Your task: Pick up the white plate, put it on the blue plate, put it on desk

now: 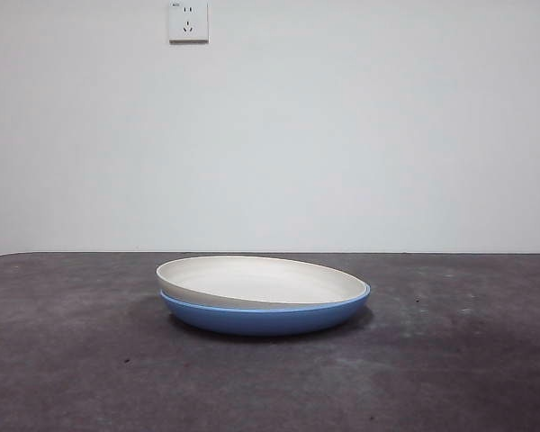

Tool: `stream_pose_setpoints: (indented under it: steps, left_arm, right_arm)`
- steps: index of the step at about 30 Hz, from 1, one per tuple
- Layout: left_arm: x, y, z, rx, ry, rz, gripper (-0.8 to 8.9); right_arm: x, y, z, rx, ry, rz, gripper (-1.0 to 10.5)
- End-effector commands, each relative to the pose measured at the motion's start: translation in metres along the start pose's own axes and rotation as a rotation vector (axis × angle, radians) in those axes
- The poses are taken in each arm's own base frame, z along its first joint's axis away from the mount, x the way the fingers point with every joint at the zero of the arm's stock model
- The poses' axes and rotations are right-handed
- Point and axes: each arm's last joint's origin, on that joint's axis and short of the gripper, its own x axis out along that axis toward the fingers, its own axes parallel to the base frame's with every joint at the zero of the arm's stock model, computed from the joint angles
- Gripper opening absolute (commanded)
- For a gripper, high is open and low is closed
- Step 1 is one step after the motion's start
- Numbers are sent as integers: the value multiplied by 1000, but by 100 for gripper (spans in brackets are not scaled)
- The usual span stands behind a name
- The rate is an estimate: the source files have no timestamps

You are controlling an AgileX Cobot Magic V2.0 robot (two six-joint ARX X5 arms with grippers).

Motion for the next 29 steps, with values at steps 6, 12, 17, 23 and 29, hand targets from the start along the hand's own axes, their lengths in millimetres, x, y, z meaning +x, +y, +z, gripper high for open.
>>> stream_pose_setpoints:
  steps: [6, 12, 17, 23, 29]
  left_arm:
    - [2, 0, -7, -5, 28, 1, 10]
    - [2, 0, -7, -5, 28, 1, 10]
    - [2, 0, -7, -5, 28, 1, 10]
    - [2, 0, -7, -5, 28, 1, 10]
    - [2, 0, -7, -5, 28, 1, 10]
  right_arm:
    - [-1, -3, -27, 46, 6, -20, 8]
    - [-3, -4, -37, 48, 101, -41, 8]
    - [-4, -4, -41, 47, 148, -38, 8]
    - [-3, -4, -36, 46, 97, -33, 8]
    - [-3, -4, -35, 46, 88, -32, 8]
